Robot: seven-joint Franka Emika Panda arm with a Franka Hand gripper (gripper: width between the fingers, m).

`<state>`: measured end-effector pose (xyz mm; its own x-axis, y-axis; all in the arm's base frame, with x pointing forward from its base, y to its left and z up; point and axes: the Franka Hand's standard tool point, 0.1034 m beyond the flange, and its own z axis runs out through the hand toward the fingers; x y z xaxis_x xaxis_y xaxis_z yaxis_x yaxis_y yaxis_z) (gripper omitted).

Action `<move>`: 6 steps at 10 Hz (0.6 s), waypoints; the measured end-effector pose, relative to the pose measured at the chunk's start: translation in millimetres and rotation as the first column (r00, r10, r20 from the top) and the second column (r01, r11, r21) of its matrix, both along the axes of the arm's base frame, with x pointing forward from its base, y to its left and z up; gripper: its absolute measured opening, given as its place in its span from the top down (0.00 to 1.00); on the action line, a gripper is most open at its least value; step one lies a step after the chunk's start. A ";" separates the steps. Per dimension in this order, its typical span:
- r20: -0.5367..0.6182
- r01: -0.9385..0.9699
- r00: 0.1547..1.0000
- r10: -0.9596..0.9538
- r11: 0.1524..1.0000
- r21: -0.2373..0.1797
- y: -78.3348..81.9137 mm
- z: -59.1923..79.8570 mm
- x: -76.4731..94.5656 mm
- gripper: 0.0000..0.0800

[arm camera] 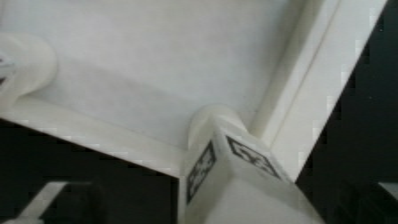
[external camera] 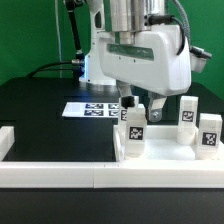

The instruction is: Assemble square table

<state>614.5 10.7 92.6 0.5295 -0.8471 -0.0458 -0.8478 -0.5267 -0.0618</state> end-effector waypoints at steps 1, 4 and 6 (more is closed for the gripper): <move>-0.004 -0.184 0.983 0.184 0.982 -0.040 -2.3 -0.4 0.6 0.19; 0.009 -0.423 0.905 0.425 0.904 -0.067 -2.9 -3.2 2.4 0.19; 0.009 -0.515 0.856 0.517 0.854 -0.071 -6.3 -3.5 2.3 0.19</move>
Offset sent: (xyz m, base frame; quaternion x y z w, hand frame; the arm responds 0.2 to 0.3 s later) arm -0.0105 0.0048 0.0037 -0.0279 0.0239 -0.0970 0.9946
